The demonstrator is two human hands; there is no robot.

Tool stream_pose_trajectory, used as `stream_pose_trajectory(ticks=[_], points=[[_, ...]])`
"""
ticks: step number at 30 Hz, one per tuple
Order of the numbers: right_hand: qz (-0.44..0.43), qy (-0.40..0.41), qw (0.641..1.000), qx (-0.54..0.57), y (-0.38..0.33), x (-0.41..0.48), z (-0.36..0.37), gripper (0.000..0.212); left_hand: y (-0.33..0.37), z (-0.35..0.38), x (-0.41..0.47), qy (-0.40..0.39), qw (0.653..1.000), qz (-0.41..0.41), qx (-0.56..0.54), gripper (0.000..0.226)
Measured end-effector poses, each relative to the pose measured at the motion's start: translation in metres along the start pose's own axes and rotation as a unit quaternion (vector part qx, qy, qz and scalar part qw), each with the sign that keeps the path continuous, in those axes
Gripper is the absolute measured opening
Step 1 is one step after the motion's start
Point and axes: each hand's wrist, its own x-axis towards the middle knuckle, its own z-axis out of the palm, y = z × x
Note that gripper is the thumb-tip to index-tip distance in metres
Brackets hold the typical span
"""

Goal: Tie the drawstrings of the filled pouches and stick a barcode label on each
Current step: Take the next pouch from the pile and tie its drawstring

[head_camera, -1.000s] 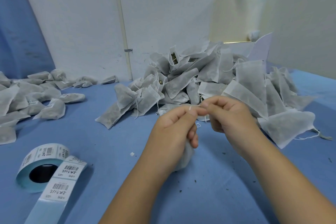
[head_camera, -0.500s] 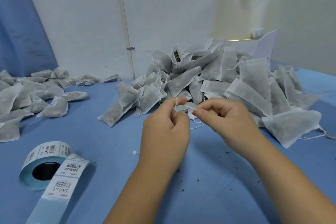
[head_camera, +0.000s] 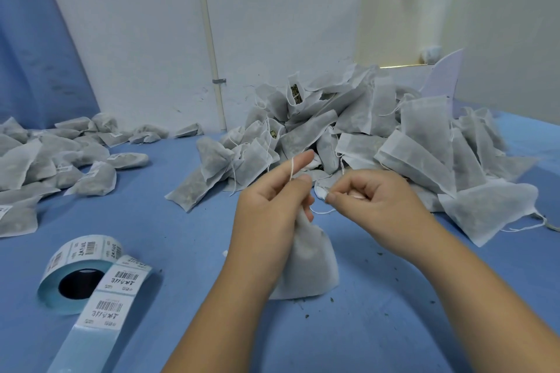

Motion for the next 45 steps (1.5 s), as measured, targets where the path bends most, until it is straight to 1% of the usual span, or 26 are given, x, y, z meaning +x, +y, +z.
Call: stream_pose_trajectory(ticks=[1,3,5,8,10,11,13,15,18,21,23,25,28,31,32,35,37,39,41,45], points=[[-0.002,-0.017,1.000,0.000,-0.001,-0.001,0.001,0.019,-0.002,0.000,0.001,0.006,1.000,0.002,0.022,0.031],[-0.005,-0.038,0.999,0.018,-0.001,-0.002,0.002,0.018,-0.007,-0.003,0.002,0.045,0.991,0.022,0.122,0.031],[-0.014,-0.049,0.997,0.050,-0.002,-0.003,0.000,0.017,-0.010,-0.005,0.002,0.061,0.964,0.070,0.251,0.025],[-0.038,-0.055,0.993,0.096,-0.009,-0.004,-0.005,0.011,-0.012,-0.005,-0.002,0.010,0.909,0.089,0.406,0.024],[-0.040,-0.063,0.991,0.114,-0.013,-0.005,-0.007,0.011,-0.012,-0.001,-0.004,-0.014,0.877,0.103,0.469,0.007],[-0.037,-0.069,0.989,0.124,-0.014,-0.005,-0.008,0.011,-0.013,0.001,-0.005,-0.018,0.866,0.118,0.485,0.007],[-0.032,-0.077,0.985,0.149,-0.015,-0.004,-0.010,0.015,-0.015,0.004,-0.007,-0.034,0.855,0.150,0.495,0.030],[-0.024,-0.069,0.983,0.169,-0.015,-0.003,-0.012,0.018,-0.016,0.007,-0.008,-0.062,0.869,0.166,0.462,0.034],[-0.010,-0.043,0.982,0.183,-0.012,-0.002,-0.013,0.018,-0.013,0.010,-0.010,-0.102,0.905,0.143,0.388,0.038],[0.000,-0.036,0.985,0.170,-0.009,0.000,-0.010,0.012,-0.006,0.011,-0.011,-0.131,0.955,0.061,0.258,0.031],[0.004,-0.047,0.986,0.162,-0.008,-0.001,-0.006,0.013,-0.002,0.012,-0.011,-0.132,0.974,0.002,0.182,0.037],[0.008,-0.063,0.986,0.155,-0.008,-0.001,-0.004,0.015,0.000,0.013,-0.009,-0.123,0.985,-0.042,0.109,0.040],[0.023,-0.060,0.992,0.112,-0.006,-0.001,-0.002,0.016,0.004,0.012,-0.008,-0.105,0.990,-0.089,-0.008,0.036],[0.050,-0.009,0.998,0.041,-0.004,0.001,0.000,0.008,0.003,0.006,-0.004,-0.071,0.987,-0.131,-0.055,0.035],[0.051,0.014,0.998,0.018,-0.003,0.002,0.001,0.008,0.001,0.004,-0.002,-0.058,0.985,-0.149,-0.071,0.035],[0.015,0.079,0.996,-0.025,-0.002,0.002,0.002,0.019,-0.001,0.002,0.002,-0.018,0.972,-0.198,-0.129,0.040],[-0.013,0.103,0.995,-0.006,-0.006,0.001,0.002,0.020,-0.003,0.001,0.004,-0.006,0.965,-0.211,-0.153,0.041],[-0.020,0.092,0.994,0.058,-0.009,0.000,0.003,0.018,-0.004,-0.001,0.005,-0.008,0.965,-0.213,-0.154,0.039],[-0.016,0.050,0.993,0.101,-0.014,-0.002,0.003,0.015,-0.006,-0.001,0.005,-0.023,0.968,-0.208,-0.141,0.035],[-0.011,-0.054,0.993,0.105,-0.018,-0.006,0.004,0.017,-0.008,0.000,0.004,-0.061,0.976,-0.184,-0.100,0.030]])
